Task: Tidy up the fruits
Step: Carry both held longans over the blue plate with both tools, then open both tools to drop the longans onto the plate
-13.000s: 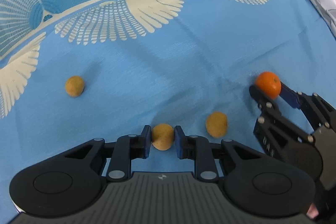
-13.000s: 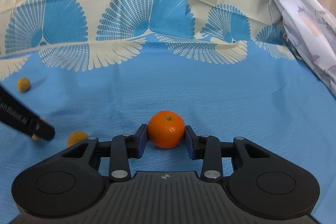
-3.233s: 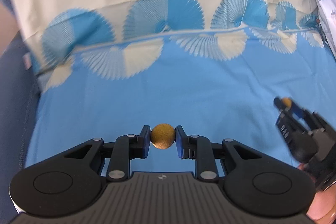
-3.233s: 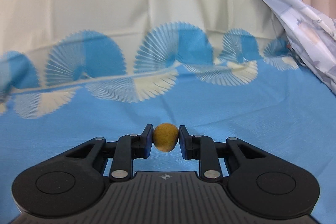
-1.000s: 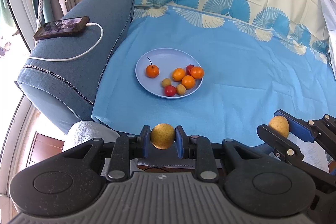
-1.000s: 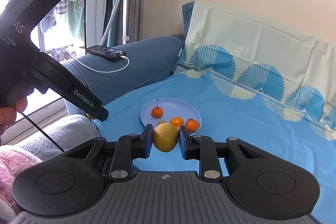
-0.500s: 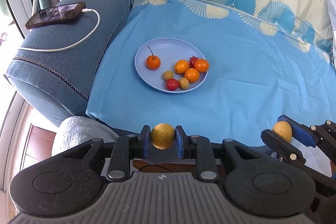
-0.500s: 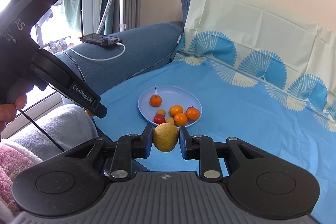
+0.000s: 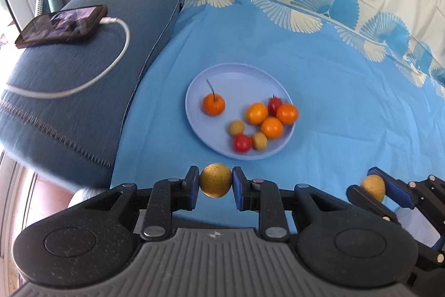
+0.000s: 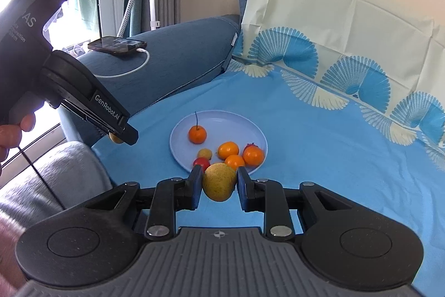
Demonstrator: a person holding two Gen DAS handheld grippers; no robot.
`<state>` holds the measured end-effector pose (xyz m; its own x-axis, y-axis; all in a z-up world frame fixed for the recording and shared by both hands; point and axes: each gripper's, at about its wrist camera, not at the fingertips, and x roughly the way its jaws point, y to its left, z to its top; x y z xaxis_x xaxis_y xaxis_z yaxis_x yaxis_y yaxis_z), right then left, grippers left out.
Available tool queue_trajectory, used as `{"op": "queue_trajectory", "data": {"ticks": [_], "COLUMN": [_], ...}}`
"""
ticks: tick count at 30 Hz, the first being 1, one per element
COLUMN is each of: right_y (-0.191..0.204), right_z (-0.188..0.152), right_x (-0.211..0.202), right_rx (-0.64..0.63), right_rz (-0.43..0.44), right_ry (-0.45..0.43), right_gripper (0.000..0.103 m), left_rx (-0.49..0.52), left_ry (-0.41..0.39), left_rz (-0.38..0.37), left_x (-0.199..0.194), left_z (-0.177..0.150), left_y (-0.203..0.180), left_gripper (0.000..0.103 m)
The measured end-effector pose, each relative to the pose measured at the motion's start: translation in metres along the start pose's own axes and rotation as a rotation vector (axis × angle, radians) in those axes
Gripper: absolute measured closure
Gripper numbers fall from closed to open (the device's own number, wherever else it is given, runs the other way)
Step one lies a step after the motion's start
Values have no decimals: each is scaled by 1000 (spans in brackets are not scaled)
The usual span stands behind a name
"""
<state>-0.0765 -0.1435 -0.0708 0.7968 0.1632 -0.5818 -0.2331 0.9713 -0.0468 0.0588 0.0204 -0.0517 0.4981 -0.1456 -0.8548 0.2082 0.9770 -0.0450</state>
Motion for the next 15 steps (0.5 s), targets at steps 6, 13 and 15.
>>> {"op": "queue_trajectory", "data": {"ticks": [6,13,15], "right_y": [-16,-32,-36], "right_z": [21,40,43], "right_x": [52,124,144], "right_rx": [-10,-40,-44], "right_rz": [31,56,67], "right_ry": [19,43,54], "right_gripper": [76,76,76], "left_rx": [15,32,38], "left_ry": [6,34,47], "left_rz": [-7,5,18], "left_x": [39,97,114], "left_z": [40,79,88], "left_y": [-3,-3,-3], "left_gripper": [75,75,75]}}
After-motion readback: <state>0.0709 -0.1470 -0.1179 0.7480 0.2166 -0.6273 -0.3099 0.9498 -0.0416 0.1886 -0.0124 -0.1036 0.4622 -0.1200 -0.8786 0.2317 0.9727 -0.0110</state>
